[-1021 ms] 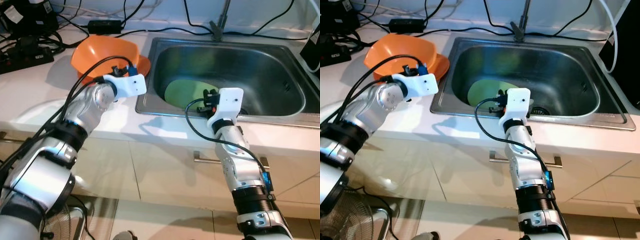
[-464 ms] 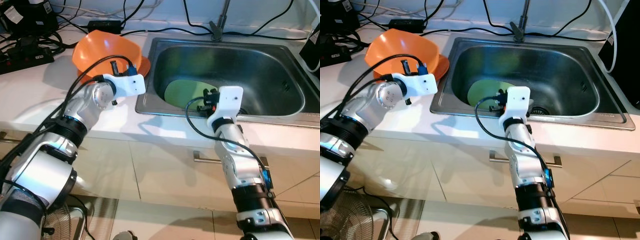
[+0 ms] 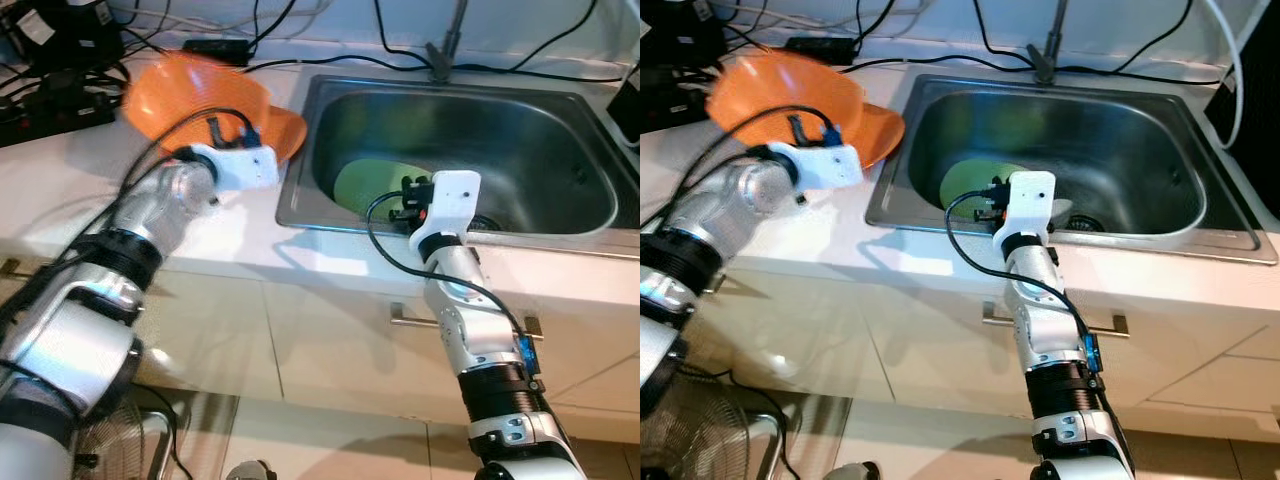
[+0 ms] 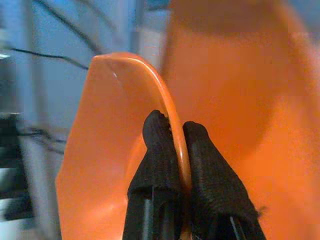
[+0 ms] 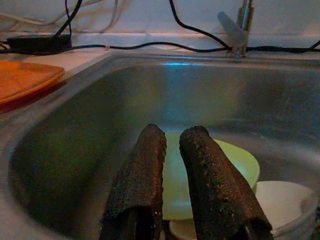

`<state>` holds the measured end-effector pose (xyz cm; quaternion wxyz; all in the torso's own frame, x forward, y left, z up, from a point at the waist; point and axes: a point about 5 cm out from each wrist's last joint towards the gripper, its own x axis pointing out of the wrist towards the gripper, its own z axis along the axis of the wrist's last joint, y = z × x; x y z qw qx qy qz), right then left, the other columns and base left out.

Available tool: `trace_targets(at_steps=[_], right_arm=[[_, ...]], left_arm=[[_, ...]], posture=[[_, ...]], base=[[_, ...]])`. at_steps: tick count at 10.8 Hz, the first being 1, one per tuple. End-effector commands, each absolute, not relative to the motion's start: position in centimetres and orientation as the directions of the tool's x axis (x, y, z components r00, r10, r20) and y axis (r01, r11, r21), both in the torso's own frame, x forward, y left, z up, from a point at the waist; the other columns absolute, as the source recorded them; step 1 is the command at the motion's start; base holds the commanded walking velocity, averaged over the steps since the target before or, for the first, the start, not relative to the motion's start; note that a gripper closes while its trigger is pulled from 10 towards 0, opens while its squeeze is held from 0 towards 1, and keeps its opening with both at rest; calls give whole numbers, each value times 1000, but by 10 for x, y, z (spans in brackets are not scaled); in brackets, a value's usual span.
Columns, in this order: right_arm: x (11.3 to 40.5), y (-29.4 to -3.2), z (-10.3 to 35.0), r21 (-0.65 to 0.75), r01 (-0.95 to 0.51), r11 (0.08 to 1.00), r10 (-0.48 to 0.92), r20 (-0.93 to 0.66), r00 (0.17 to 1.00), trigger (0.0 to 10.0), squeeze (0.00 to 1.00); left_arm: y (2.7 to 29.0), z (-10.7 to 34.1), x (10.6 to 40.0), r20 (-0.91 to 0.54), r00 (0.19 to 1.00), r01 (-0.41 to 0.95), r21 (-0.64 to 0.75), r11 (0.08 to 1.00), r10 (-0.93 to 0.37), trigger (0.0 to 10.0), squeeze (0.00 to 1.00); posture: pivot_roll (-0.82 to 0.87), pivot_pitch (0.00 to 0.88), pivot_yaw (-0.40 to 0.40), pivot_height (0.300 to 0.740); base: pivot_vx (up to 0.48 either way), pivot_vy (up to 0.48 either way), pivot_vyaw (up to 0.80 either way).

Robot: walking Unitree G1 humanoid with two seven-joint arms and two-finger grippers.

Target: Kitchen organization

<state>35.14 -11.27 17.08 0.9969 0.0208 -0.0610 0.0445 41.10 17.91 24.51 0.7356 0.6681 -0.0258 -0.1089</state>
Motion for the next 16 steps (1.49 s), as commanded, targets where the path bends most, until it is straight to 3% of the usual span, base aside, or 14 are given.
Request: trace_targets(at_steps=[1, 2, 3, 6, 7, 8, 10, 12, 13, 14, 16], right_arm=[[351, -112, 172, 44, -90, 995, 84, 131, 988, 10000, 0], [352, -114, 172, 46, -82, 996, 75, 131, 989, 10000, 0], [353, -117, 174, 42, -75, 996, 69, 136, 988, 10000, 0], [360, -133, 185, 18, -34, 999, 31, 165, 986, 10000, 0], [362, -141, 189, 14, -11, 1000, 8, 173, 985, 10000, 561], [365, -149, 196, 28, 4, 1000, -9, 187, 982, 10000, 1000], [371, -155, 205, 144, -23, 989, 0, 158, 988, 10000, 1000], [377, -142, 220, 209, -100, 973, 65, 164, 984, 10000, 1000], [377, -136, 222, 229, -134, 964, 98, 162, 982, 10000, 925], [380, -130, 224, 259, -191, 947, 156, 149, 976, 10000, 0], [380, -126, 223, 339, -222, 914, 187, 134, 973, 10000, 0]], left_arm=[[165, 267, 408, 23, 960, -1, 997, 81, -278, 0, 0], [148, 275, 402, 116, 920, -79, 991, 113, -374, 0, 0], [132, 278, 394, 188, 878, -122, 977, 173, -440, 10000, 0], [97, 250, 368, 215, 801, -50, 954, 296, -559, 10000, 0], [94, 239, 364, 201, 805, -23, 950, 310, -558, 10000, 0], [90, 230, 360, 191, 806, -2, 947, 320, -561, 10000, 0], [87, 225, 355, 192, 817, 15, 936, 353, -544, 10000, 0], [85, 227, 356, 200, 822, 5, 933, 359, -533, 10000, 0], [84, 227, 356, 199, 821, 5, 935, 356, -535, 10000, 0], [80, 226, 357, 191, 820, 11, 937, 348, -539, 10000, 0], [73, 225, 356, 184, 815, 26, 936, 352, -549, 10000, 0]], posture=[[182, 90, 29, 740], [180, 99, 25, 740], [176, 106, 19, 740], [175, 111, 9, 740], [173, 111, 8, 740], [174, 106, 3, 740], [180, 74, -8, 740], [182, 42, -8, 740], [182, 33, -8, 740], [189, 23, -11, 740], [190, 16, -11, 740]], base=[[0, 0, 0], [0, 0, 0], [0, 0, 0], [0, 0, 0], [0, 0, 0], [0, 0, 0], [0, 0, 0], [0, 0, 0], [0, 0, 0], [0, 0, 0], [0, 0, 0]])
